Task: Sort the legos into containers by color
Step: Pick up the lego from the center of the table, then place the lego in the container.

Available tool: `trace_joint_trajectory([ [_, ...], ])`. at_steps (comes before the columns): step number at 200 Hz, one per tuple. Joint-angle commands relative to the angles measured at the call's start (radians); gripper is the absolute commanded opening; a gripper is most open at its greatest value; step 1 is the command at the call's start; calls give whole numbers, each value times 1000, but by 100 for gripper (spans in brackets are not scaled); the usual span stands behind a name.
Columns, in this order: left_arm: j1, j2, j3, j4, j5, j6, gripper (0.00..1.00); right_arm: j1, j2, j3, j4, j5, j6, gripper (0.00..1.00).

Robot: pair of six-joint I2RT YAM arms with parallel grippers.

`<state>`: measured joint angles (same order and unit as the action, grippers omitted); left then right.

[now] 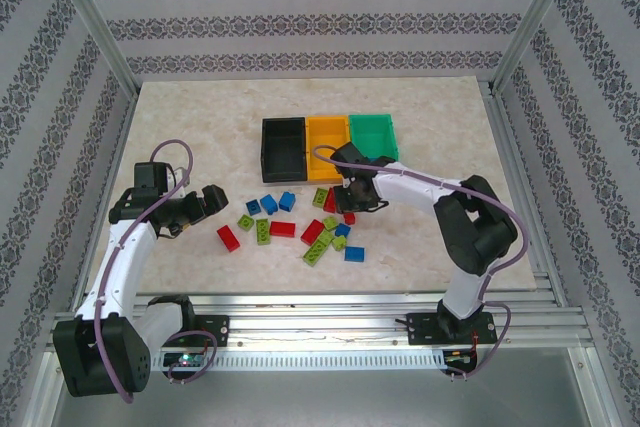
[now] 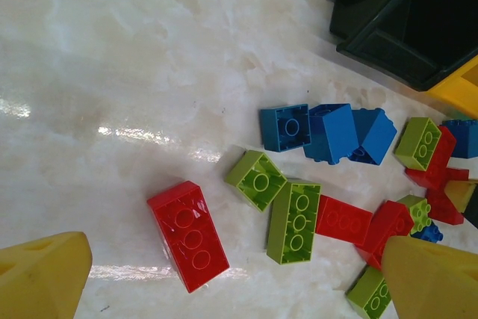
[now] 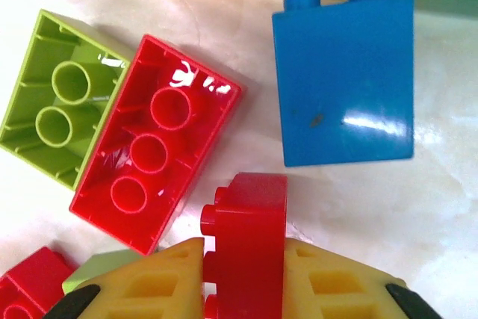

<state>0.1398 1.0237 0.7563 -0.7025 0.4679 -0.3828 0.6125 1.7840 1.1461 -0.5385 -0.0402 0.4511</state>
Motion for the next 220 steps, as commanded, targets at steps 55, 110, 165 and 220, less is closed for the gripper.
trace_joint_trajectory([
  [55, 14, 4, -12, 20, 15, -14, 100, -40, -50, 215, -59, -34, -52, 26],
  [110, 12, 15, -11, 19, 11, -13, 100, -124, 187, 529, -84, -66, -92, 27],
  [165, 12, 19, -11, 18, 8, -15, 100, -129, 204, 524, -83, -124, -84, 43],
  [220, 12, 43, -12, 23, 36, -17, 100, 4, 21, 288, -86, -108, -95, 46],
])
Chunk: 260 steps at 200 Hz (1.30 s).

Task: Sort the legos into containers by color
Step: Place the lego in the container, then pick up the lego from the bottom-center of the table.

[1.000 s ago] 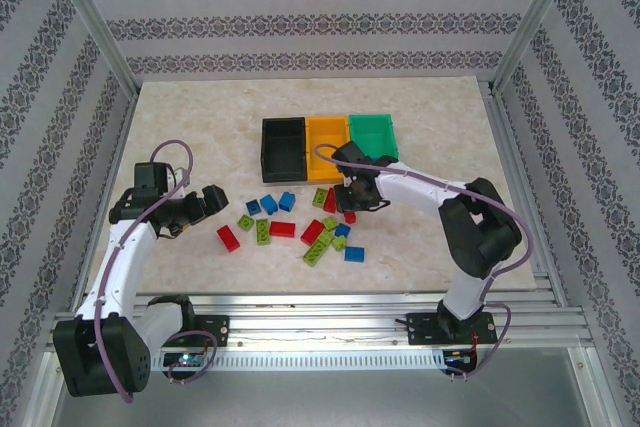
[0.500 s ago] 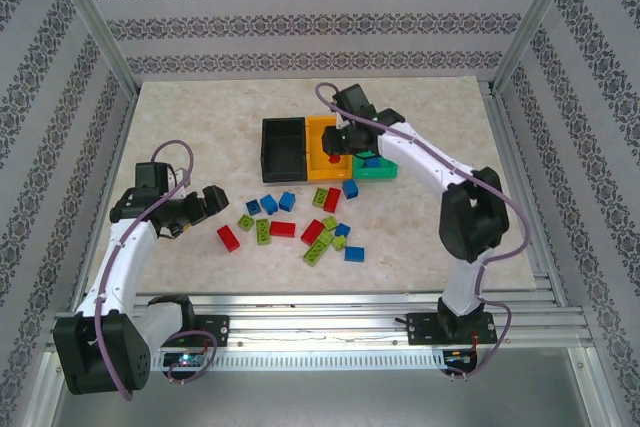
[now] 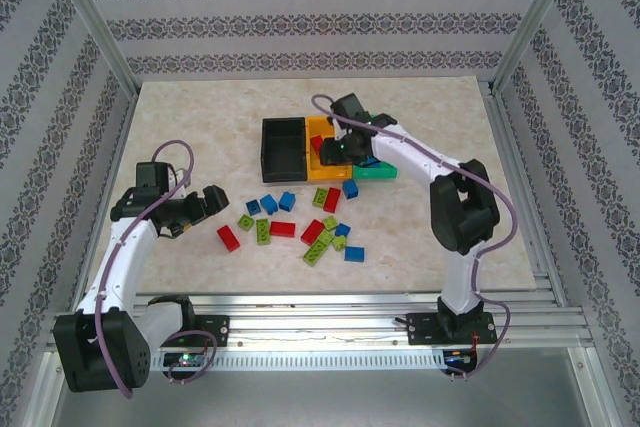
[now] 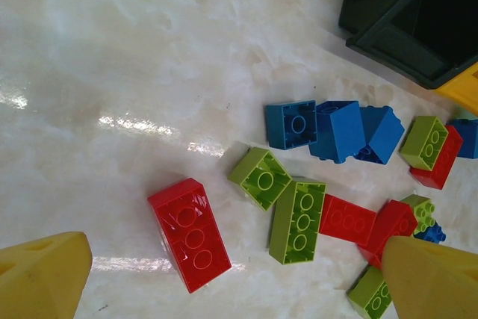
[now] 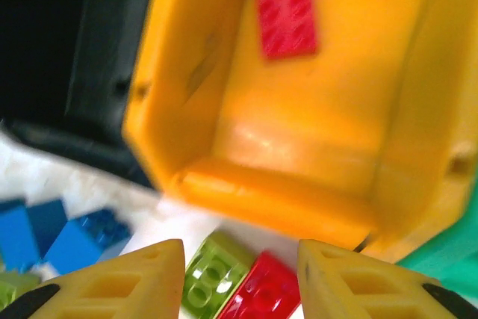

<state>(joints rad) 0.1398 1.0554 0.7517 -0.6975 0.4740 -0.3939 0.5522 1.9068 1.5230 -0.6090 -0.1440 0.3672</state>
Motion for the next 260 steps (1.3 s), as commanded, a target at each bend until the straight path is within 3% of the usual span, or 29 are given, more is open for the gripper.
trace_joint_trajectory([
  [1, 12, 12, -7, 18, 30, -6, 100, 68, -105, -94, -15, -4, -12, 46],
  [43, 12, 21, -8, 21, 39, -7, 100, 183, -205, -203, -94, 14, -74, 48],
  [82, 12, 18, -6, 16, 49, -10, 100, 291, -291, -356, -135, 69, 49, 53],
  [132, 12, 10, -13, 25, 62, -18, 100, 298, -397, -522, -119, 100, 164, 53],
  [224, 7, 41, -13, 27, 96, -26, 100, 331, -176, -453, -81, 198, 176, 51],
  [260, 4, 43, -13, 26, 90, -26, 100, 334, -167, -447, -76, 199, 158, 37],
])
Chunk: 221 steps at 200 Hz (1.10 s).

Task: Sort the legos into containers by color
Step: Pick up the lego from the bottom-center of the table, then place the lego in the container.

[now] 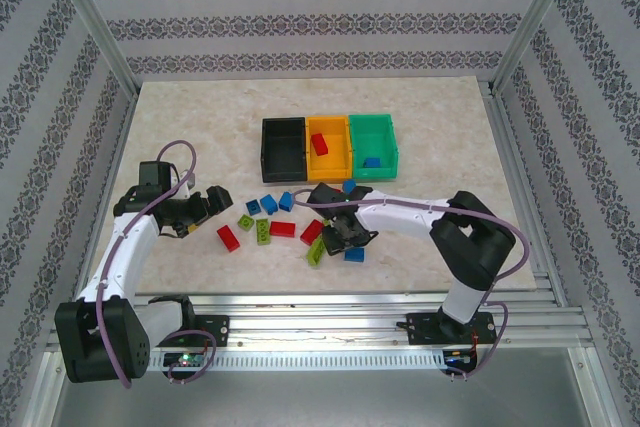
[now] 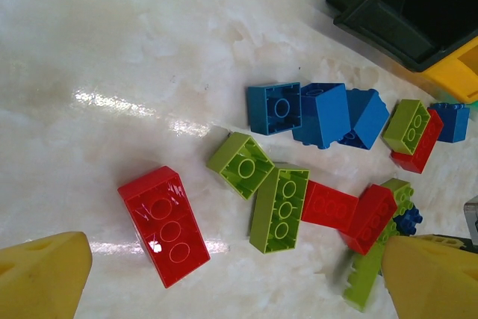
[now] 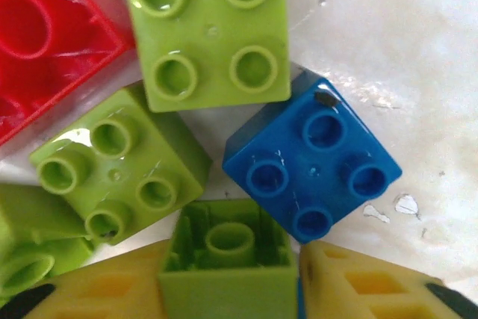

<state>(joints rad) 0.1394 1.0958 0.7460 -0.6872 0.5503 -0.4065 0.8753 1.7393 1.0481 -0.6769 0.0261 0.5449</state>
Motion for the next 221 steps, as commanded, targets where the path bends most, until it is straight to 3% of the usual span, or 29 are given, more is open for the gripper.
trace_joint_trajectory([
  [1, 5, 2, -8, 15, 14, -14, 100, 11, 0, 29, -8, 27, -21, 36],
  [21, 3, 5, -7, 15, 15, -15, 100, 13, -23, 42, -25, 37, -26, 30],
  [71, 3, 15, -6, 13, 14, -14, 100, 11, -90, 158, 10, 35, -49, 28],
  [120, 2, 12, -5, 12, -1, -13, 100, -12, 143, 541, 34, 120, -162, 27],
  [141, -7, 19, -2, 5, -12, -12, 100, -64, 266, 693, 45, 87, -168, 27],
  [167, -20, 20, 1, -1, -29, -8, 100, -120, 402, 864, 35, 15, -152, 31],
  [193, -26, 11, 4, -3, -42, -8, 100, -139, 478, 990, -9, -3, -167, 49],
  [221, -26, 9, 3, -3, -48, -6, 100, -134, 407, 887, 41, -13, -157, 51],
])
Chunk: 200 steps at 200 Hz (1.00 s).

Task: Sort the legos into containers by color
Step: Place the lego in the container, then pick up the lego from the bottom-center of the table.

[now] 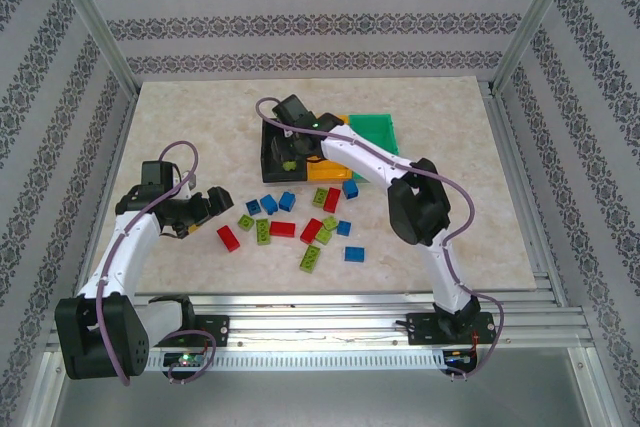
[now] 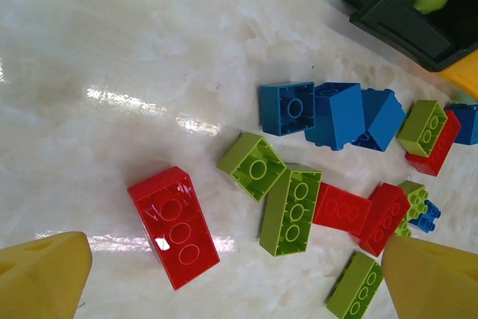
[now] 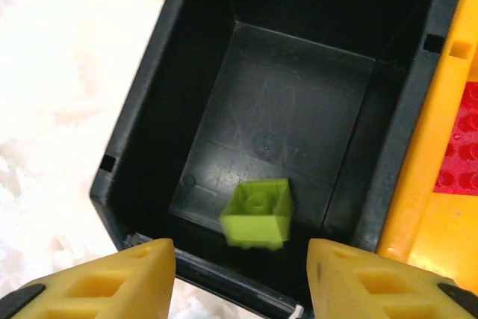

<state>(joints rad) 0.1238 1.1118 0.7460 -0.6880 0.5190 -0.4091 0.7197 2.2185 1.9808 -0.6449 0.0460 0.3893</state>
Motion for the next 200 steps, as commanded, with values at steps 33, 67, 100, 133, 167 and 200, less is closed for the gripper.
trace_joint_trajectory([
  [33, -10, -14, 6, -5, -25, -4, 100, 26, -250, -330, 72, -36, 18, 51],
  [67, -10, -18, 4, -4, -21, -4, 100, 36, -472, -667, 75, 11, 50, 51],
  [100, -10, -22, 4, -7, -25, -4, 100, 69, -667, -930, 24, 23, 122, 53],
  [133, -10, -24, 3, -5, -24, -4, 100, 129, -806, -1101, -18, 8, 236, 58],
  [167, -10, -24, 3, -6, -25, -4, 100, 168, -826, -1175, 8, -16, 309, 67],
  [200, -10, -19, 4, -7, -27, -2, 100, 172, -737, -1152, 11, -17, 303, 67],
])
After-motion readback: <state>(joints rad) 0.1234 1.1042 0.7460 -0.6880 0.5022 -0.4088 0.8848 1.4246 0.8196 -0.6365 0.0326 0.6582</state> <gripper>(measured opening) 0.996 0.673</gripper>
